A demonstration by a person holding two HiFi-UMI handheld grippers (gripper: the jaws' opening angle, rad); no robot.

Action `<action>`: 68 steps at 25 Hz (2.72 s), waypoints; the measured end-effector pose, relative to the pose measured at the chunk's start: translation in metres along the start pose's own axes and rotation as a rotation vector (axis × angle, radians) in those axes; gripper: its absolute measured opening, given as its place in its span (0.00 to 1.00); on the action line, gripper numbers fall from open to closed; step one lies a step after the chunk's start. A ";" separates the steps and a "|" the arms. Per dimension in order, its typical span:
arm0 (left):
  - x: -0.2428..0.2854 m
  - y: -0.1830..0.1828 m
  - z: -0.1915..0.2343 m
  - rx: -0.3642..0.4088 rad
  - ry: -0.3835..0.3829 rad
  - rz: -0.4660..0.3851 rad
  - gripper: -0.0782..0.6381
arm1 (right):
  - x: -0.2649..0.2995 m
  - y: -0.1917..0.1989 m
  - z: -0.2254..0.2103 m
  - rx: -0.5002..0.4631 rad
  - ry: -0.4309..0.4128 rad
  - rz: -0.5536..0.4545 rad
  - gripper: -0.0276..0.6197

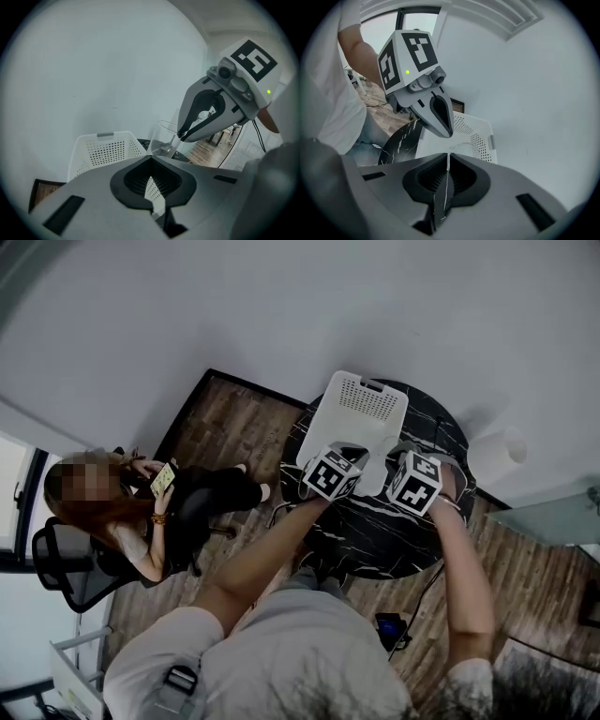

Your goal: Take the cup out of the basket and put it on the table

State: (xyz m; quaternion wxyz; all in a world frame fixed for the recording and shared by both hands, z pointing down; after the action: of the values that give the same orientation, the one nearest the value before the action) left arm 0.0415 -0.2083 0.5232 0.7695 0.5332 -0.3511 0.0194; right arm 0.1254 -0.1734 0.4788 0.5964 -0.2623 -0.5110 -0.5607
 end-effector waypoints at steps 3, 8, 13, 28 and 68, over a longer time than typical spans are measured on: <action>0.012 -0.009 -0.019 0.026 0.038 0.002 0.12 | -0.014 0.019 0.000 0.032 0.020 0.022 0.07; 0.034 -0.018 -0.050 0.067 0.100 0.011 0.12 | -0.031 0.052 0.003 0.086 0.045 0.052 0.07; 0.055 -0.022 -0.078 0.096 0.153 0.025 0.12 | -0.038 0.086 0.015 0.144 0.051 0.084 0.07; 0.112 -0.012 -0.150 0.151 0.290 0.093 0.12 | -0.037 0.173 0.050 0.294 0.041 0.143 0.07; 0.218 0.091 -0.148 -0.036 0.342 0.296 0.12 | 0.104 0.236 0.090 0.320 -0.106 0.174 0.07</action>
State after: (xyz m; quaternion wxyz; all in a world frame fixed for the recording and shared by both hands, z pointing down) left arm 0.2452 -0.1211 0.6915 0.8160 0.4509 -0.2901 0.2160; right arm 0.3027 -0.0798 0.6647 0.6489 -0.2364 -0.5997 -0.4042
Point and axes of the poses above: the fingertips, and each gripper's own axes: x forward along the fingers, z to its left, y out of its underside, the point moved 6 cm from there along -x, backward along the fingers, and after that the axes turned 2 degrees about z, right-handed, at the moved point
